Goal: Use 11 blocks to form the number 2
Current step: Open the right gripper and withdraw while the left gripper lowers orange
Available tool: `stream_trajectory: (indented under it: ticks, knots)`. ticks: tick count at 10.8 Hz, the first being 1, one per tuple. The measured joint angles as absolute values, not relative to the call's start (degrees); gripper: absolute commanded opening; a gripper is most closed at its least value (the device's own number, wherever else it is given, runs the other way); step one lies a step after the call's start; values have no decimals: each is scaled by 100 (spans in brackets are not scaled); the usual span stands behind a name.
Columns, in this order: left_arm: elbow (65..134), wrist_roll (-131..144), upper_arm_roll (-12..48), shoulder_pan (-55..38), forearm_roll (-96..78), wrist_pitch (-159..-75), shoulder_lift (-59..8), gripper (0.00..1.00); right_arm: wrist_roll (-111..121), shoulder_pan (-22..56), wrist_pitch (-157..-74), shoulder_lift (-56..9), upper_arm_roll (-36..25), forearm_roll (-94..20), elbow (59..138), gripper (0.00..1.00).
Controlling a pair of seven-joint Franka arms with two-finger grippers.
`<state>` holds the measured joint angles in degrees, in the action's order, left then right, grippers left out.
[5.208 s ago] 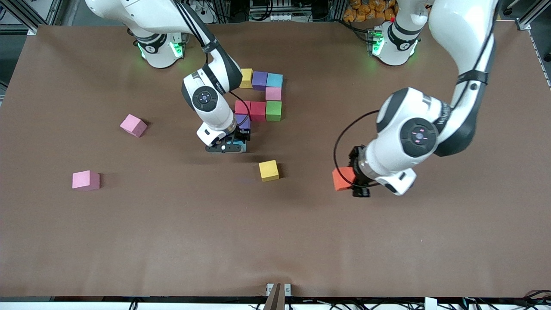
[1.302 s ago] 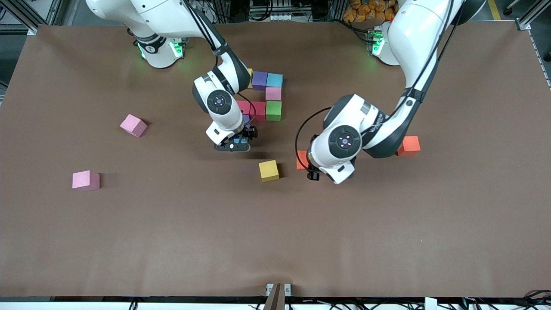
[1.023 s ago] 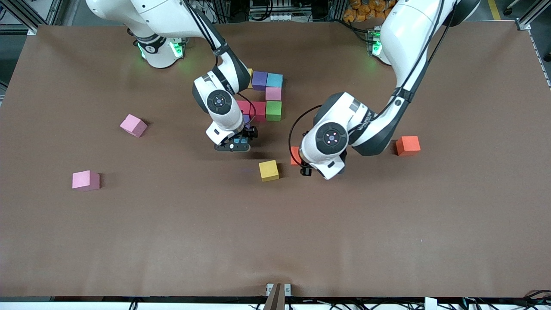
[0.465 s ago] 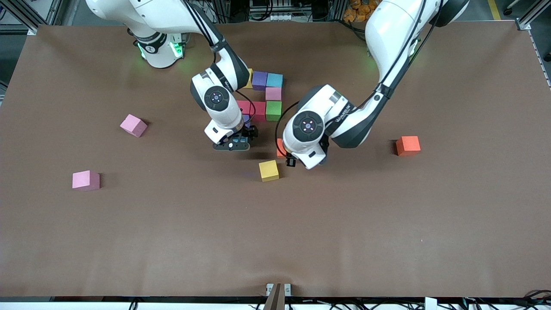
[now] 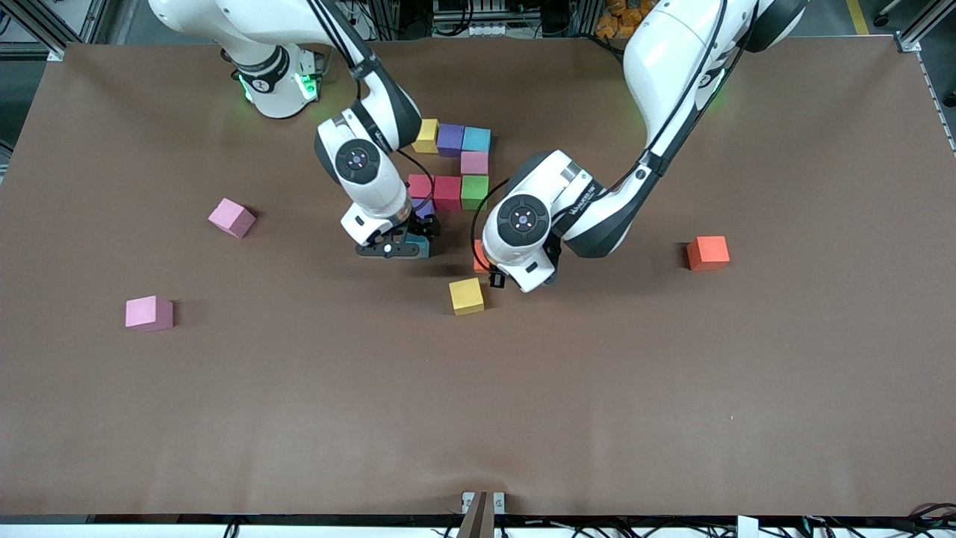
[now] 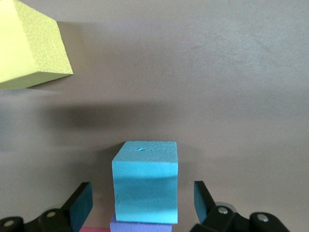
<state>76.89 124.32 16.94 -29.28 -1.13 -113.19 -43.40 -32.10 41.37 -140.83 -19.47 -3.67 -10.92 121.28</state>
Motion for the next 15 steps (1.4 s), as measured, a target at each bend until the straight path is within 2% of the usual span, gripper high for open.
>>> stream_trajectory:
  ticks: [3,6,8,12,15]
  knots:
    - [7689,12432,1690,-3067,-113,-11464,-4422,0,-2733,3689,-13529,-1291,-350,-1089,12261,97]
    - [7690,12432,1687,-3277,-113,-11649,-4537,0,-1716,2768,-12650,-723,-353,-1004,12037,100]
    - [7691,12432,1686,-3438,-113,-11765,-4646,0,-1302,2180,-12155,-698,-353,-606,11476,100]
    - [7692,12440,1671,-3703,-113,-12197,-4850,0,-303,1001,-12071,-967,-215,-421,10885,100]
    - [7690,12618,1394,-3969,-113,-12517,-4969,0,-249,796,-12001,-1081,-194,-333,10513,100]
